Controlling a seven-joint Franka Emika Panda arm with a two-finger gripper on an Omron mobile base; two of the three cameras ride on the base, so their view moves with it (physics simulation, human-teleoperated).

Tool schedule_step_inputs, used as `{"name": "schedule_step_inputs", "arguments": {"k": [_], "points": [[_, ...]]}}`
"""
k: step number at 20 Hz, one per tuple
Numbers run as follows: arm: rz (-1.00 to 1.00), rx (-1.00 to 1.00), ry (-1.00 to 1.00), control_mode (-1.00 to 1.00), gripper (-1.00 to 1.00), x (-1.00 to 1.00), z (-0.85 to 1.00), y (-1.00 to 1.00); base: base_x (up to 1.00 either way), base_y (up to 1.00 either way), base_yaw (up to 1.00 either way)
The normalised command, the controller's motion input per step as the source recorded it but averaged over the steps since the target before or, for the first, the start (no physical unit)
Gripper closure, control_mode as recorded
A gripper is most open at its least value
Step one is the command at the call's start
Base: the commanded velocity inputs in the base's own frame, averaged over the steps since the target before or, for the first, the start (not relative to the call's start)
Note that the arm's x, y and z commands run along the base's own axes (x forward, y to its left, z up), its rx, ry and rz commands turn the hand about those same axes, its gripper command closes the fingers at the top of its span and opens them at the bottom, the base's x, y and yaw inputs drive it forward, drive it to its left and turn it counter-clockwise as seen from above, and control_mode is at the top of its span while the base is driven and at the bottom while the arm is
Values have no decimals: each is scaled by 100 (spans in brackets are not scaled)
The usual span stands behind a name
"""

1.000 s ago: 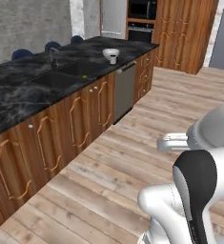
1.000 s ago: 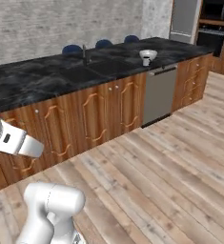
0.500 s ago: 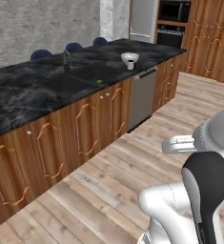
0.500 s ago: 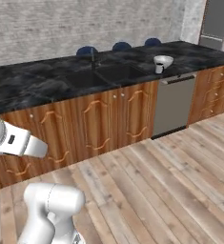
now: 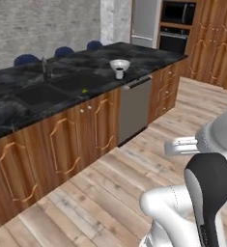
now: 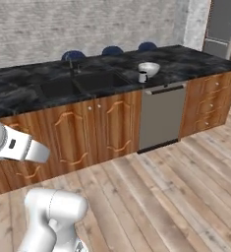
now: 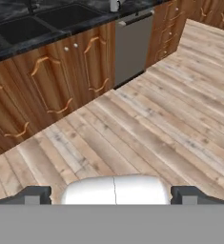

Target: Clear the mugs and bowl far away from the sink.

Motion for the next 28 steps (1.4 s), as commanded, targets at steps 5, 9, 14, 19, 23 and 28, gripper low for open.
{"name": "schedule_step_inputs", "arguments": {"k": [5, 9, 14, 19, 23, 28], "points": [[0, 0, 0, 100, -100, 0, 0, 0, 100, -71, 23], [0, 0, 0, 100, -100, 0, 0, 0, 100, -71, 27], [0, 0, 0, 100, -100, 0, 0, 0, 100, -72, 30], [0, 0, 0, 100, -100, 0, 0, 0, 100, -73, 32], [0, 0, 0, 100, -100, 0, 0, 0, 100, -74, 33], [0, 0, 0, 100, -100, 0, 0, 0, 100, -76, 32]]}}
